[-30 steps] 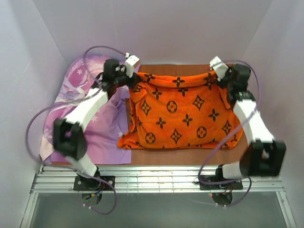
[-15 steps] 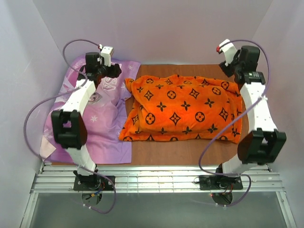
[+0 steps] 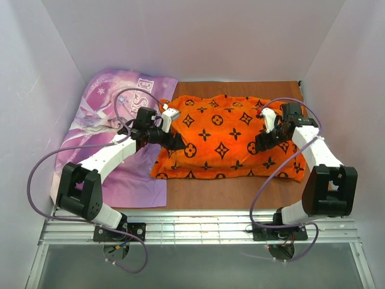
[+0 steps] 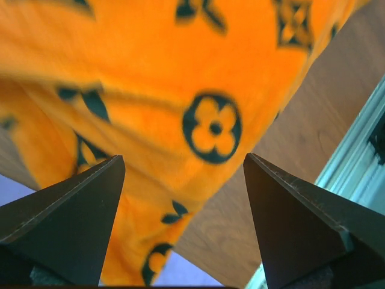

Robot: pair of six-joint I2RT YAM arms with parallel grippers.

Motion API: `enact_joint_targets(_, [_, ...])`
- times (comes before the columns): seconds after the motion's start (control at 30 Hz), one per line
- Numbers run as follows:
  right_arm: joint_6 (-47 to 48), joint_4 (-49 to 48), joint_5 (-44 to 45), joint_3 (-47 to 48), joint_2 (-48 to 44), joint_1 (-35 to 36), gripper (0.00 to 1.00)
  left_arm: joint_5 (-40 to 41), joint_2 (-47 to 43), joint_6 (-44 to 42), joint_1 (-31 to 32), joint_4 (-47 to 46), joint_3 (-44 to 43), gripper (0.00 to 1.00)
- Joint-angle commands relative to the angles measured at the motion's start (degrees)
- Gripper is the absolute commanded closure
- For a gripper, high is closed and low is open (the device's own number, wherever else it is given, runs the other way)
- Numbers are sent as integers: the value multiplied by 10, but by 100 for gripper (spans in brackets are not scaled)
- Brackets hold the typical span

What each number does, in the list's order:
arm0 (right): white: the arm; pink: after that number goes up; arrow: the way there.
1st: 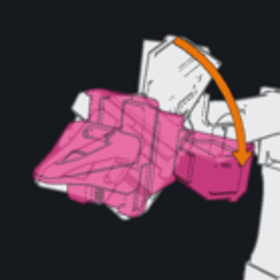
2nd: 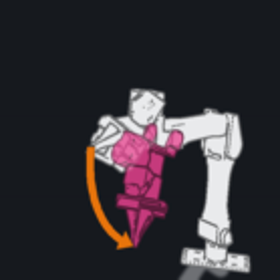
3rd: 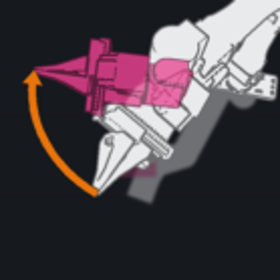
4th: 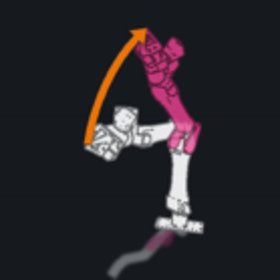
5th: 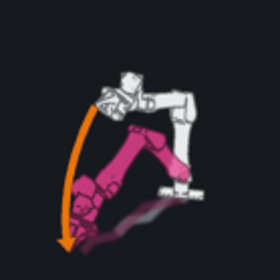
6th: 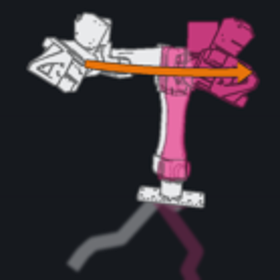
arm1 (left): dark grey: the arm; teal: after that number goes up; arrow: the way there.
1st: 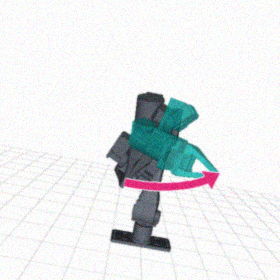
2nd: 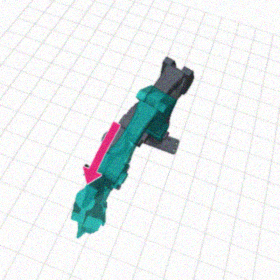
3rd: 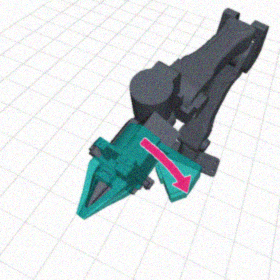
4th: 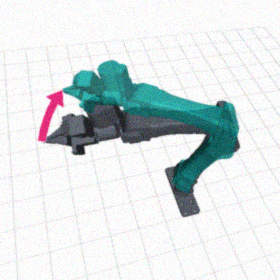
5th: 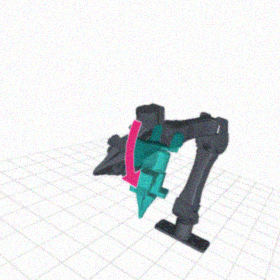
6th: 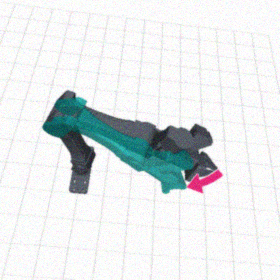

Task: Put the pillow into the pillowcase

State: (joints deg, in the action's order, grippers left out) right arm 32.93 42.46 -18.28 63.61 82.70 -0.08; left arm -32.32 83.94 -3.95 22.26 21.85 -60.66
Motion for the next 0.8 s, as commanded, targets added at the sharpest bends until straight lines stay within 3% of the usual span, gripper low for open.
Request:
enact_joint_targets(0.0, [-47,-46,22,-13,45,-1,20,-18,37,36,5,3,26,24])
enact_joint_targets(0.17, [-76,-84,64,55,157,-9,20,50,205,27,7,-8,-65,28])
enact_joint_targets(0.33, [-96,-85,104,185,228,-27,20,60,352,28,6,-11,-312,27])
enact_joint_targets(0.43, [-101,-64,110,297,269,-49,18,95,381,15,3,-1,-415,22])
enact_joint_targets(0.5, [-97,-40,94,361,267,-54,16,117,377,12,-13,15,-450,18])
enact_joint_targets(0.53, [-96,-16,84,376,259,-55,5,117,370,17,-21,27,-476,2])
enact_joint_targets(0.67, [-109,10,-17,385,151,-54,1,115,290,36,-59,115,-496,2])
enact_joint_targets(0.77, [-139,13,-79,347,71,-54,1,117,218,54,-85,151,-415,2])
